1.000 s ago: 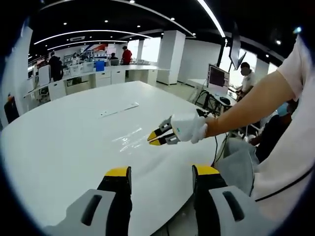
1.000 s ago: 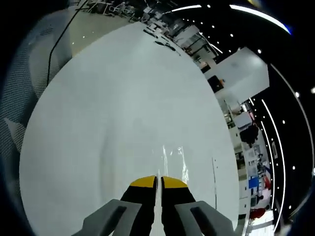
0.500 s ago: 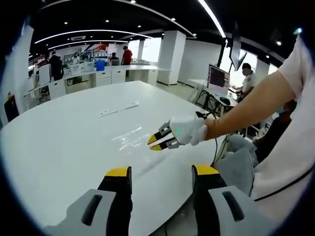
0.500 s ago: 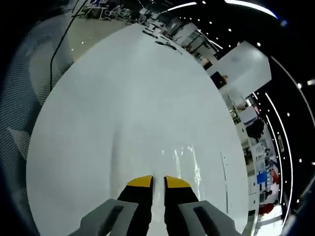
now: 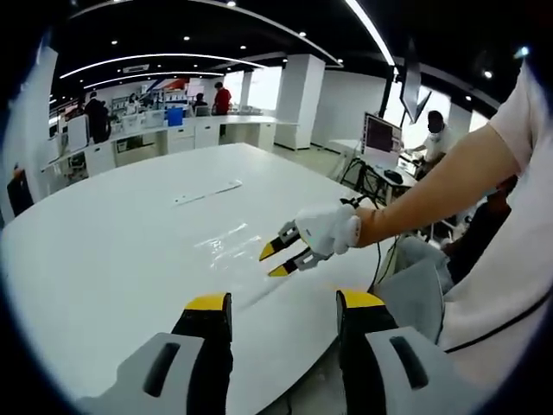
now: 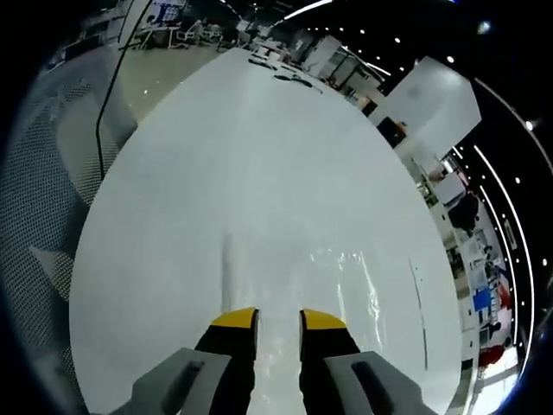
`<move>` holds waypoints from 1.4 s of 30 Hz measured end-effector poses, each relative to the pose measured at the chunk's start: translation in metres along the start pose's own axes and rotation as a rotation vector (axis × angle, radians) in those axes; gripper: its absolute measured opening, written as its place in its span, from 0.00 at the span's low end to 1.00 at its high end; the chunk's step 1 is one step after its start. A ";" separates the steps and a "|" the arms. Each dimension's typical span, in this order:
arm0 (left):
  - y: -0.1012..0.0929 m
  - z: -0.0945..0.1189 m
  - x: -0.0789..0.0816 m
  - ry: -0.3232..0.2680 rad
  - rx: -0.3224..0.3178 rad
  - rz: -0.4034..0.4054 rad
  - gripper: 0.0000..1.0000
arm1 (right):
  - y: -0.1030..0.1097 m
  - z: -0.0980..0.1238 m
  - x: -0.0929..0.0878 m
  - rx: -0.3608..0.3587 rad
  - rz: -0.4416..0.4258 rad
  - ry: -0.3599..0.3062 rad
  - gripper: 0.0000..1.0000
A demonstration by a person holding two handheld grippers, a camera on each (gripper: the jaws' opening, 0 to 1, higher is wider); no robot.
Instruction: Arrange the food packaging bags into a neat stack by flattening each bag and aligning their edges.
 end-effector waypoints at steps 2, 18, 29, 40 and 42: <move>0.000 0.000 -0.001 0.002 0.000 -0.005 0.46 | 0.000 0.001 -0.001 -0.001 -0.018 -0.001 0.17; 0.003 0.001 -0.025 0.011 0.023 0.000 0.46 | 0.008 0.034 -0.005 -0.016 -0.241 -0.078 0.25; 0.008 -0.004 -0.053 0.013 0.034 0.021 0.47 | 0.029 0.072 -0.012 -0.055 -0.383 -0.132 0.32; 0.012 -0.013 -0.082 0.013 0.066 0.029 0.49 | 0.060 0.106 -0.031 -0.086 -0.615 -0.200 0.39; 0.013 -0.013 -0.085 0.011 0.069 0.033 0.50 | 0.068 0.110 -0.037 -0.079 -0.644 -0.203 0.42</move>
Point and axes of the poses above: the point that each gripper's makers call its tool centre point, and the gripper's own axes: z roughly backward along the fingers, y roughly to its left, x roughly out of its top, the point moved 8 cm from there along z, roughly backward along the fingers, and after that the axes turned 7 degrees about y, right-handed, at the moved point
